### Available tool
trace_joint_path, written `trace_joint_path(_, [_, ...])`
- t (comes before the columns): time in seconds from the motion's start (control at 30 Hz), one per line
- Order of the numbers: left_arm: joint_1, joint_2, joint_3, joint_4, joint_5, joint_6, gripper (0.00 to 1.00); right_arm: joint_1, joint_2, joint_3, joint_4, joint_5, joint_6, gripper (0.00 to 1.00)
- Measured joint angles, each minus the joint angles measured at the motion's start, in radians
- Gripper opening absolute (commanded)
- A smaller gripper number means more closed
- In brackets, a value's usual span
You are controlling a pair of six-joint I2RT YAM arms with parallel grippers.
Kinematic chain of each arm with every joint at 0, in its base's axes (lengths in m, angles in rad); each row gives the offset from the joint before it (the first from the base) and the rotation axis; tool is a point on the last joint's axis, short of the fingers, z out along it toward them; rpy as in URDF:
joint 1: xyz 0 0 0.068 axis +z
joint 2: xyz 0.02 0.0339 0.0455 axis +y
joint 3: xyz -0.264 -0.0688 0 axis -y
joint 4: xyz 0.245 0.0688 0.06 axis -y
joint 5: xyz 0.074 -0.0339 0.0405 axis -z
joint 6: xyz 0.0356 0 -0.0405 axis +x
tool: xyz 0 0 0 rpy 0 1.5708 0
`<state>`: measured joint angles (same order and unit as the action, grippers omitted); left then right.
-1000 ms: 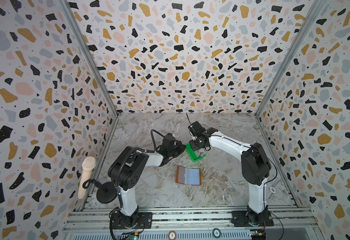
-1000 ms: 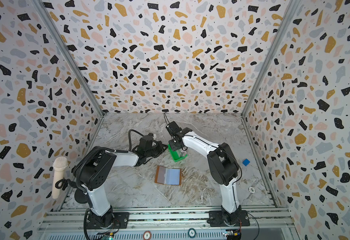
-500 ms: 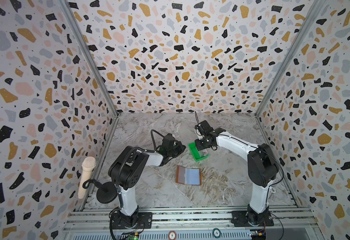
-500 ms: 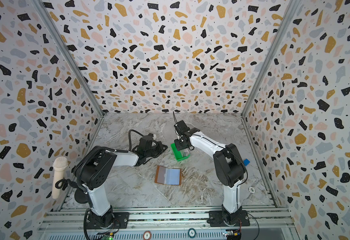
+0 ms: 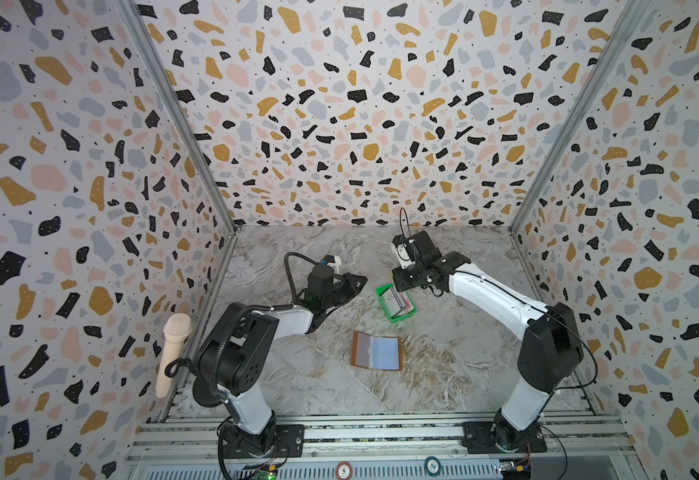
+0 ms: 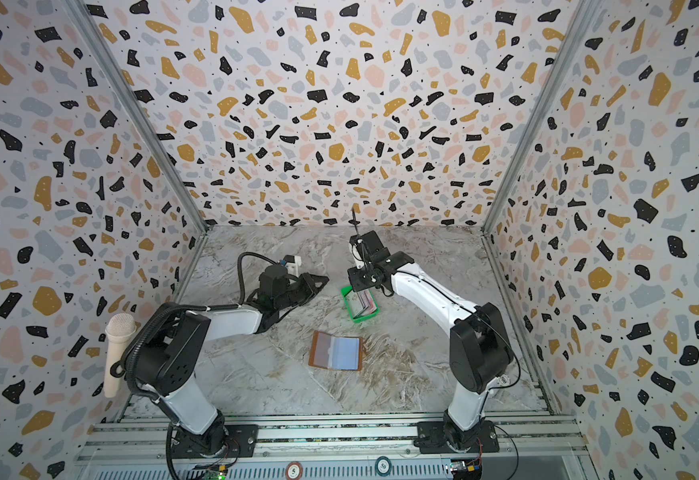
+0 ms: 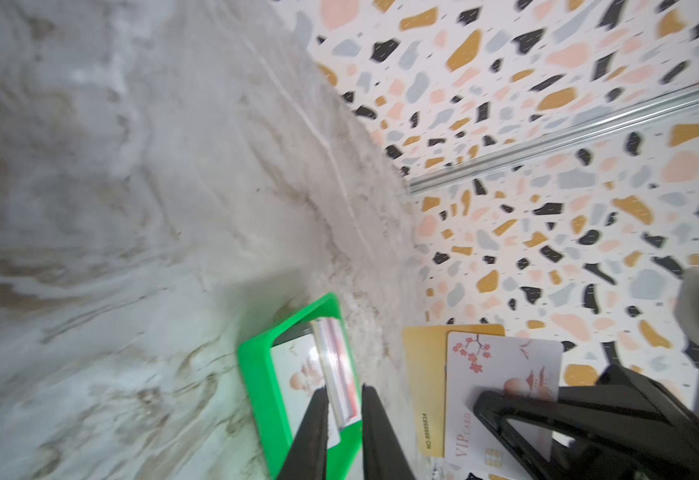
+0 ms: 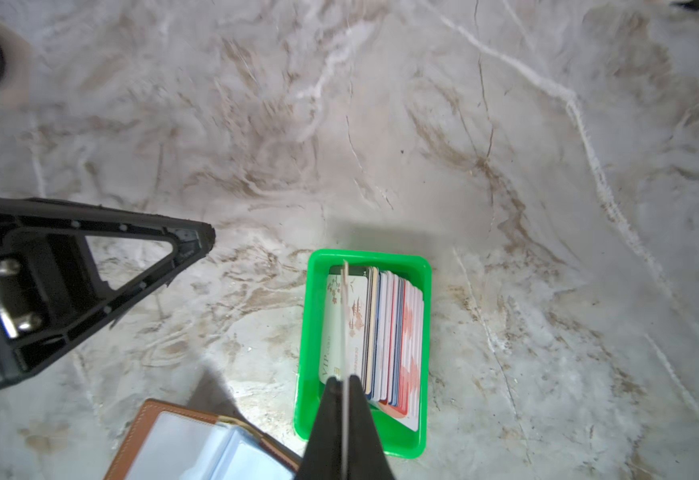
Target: Put the credit cards into the card holder
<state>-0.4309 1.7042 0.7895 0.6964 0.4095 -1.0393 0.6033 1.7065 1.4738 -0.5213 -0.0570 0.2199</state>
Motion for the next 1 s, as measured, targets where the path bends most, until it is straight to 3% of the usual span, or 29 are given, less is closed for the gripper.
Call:
trace_joint_path(0.2, [0.009,-0.054,-0.075,0.284,0.077,-0.080,0.29,-0.038,-0.110,-0.016,0.092,-0.145,0.003,0.00])
trace_joint_path(0.47, [0.009,0.018,-0.120,0.650,0.128,-0.264,0.35,-0.085,-0.145,-0.067,0.163,-0.352,0.044,0.00])
trace_joint_path(1.0, [0.009,0.030,-0.124,0.781,0.129,-0.337,0.40,-0.080,-0.167,-0.101,0.262,-0.534,0.140,0.00])
